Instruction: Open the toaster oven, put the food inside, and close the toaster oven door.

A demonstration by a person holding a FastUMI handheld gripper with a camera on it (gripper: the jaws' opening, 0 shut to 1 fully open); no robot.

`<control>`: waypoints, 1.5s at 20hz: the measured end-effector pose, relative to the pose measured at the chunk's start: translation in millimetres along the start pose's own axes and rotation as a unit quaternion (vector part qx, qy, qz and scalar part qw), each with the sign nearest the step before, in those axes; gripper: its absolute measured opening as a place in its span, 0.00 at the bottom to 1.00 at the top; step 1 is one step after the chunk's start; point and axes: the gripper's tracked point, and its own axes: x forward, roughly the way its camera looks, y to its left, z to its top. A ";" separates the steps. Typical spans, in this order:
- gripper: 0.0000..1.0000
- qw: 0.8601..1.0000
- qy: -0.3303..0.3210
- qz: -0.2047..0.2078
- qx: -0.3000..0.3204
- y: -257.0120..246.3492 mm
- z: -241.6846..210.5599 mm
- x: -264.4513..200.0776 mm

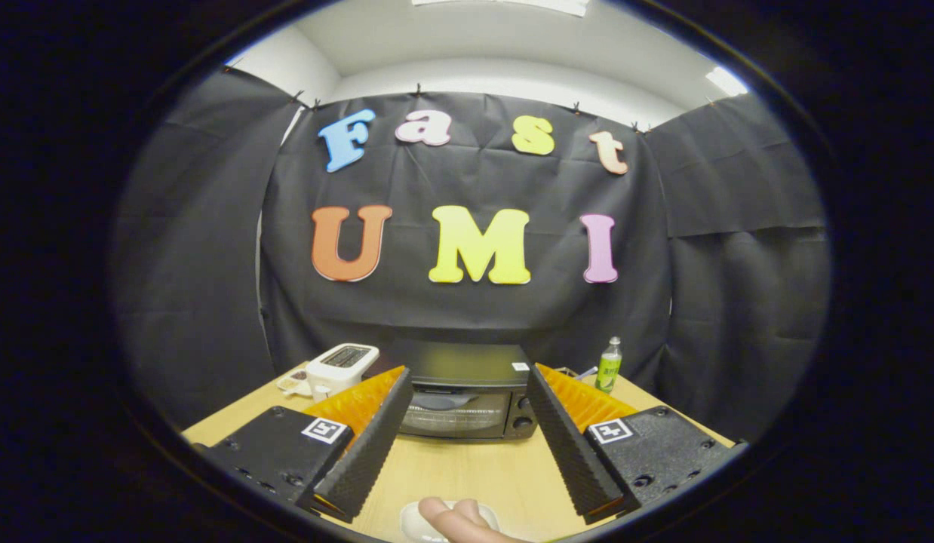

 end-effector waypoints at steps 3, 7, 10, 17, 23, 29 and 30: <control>1.00 0.999 -0.025 0.000 -0.026 -5.3 17.9 -23.0; 1.00 0.998 -0.038 0.001 -0.043 -5.7 23.8 -46.4; 1.00 0.999 -0.038 0.004 -0.026 -8.6 24.4 -58.8; 1.00 0.999 -0.035 0.009 -0.015 -11.8 7.2 -73.6; 1.00 1.000 -0.020 -0.002 -0.004 -24.4 -7.0 -74.3; 1.00 1.000 -0.014 0.001 -0.005 -26.6 -13.1 -76.8; 1.00 1.000 -0.013 0.001 -0.006 -26.2 -14.6 -76.9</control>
